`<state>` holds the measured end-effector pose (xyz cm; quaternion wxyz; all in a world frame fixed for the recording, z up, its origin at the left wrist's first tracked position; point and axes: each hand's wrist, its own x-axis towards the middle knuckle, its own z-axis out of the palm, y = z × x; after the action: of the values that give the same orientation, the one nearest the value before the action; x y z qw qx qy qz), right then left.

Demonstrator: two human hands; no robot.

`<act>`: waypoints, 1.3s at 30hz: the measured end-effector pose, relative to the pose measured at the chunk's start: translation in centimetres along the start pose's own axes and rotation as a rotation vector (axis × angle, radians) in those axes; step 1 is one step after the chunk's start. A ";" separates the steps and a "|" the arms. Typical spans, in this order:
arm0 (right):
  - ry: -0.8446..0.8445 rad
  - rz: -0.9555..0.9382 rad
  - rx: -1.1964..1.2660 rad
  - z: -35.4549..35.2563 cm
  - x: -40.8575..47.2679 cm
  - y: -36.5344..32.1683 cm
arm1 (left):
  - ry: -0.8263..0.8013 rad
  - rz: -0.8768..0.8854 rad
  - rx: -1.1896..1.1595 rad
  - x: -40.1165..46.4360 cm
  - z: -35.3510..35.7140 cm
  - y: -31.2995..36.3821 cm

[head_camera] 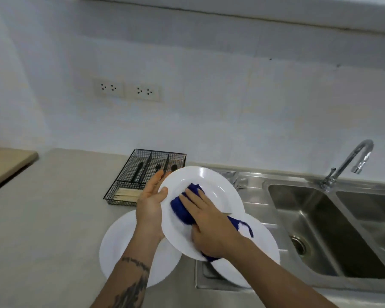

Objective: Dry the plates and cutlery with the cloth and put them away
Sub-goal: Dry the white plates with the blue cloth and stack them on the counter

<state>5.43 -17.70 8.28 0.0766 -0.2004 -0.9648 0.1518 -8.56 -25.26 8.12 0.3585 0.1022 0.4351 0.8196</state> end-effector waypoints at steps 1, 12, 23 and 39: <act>-0.059 -0.040 0.028 0.6 -0.2 -0.5 | 0.035 0.000 0.004 -0.2 -1.3 0.2; -0.097 0.013 0.258 2.7 -2.0 -0.2 | 0.376 0.032 0.136 -2.8 -13.3 0.5; 0.026 0.128 0.348 1.3 -1.5 0.6 | 0.509 0.058 0.194 -3.0 -14.7 -0.2; 0.097 0.187 0.344 -0.1 -3.1 2.8 | 0.581 0.242 0.806 -2.7 -14.2 -3.4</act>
<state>9.33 -16.47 7.18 0.1416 -0.2802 -0.8970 0.3111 -11.67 -34.93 -2.71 0.0573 0.0502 0.7835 0.6167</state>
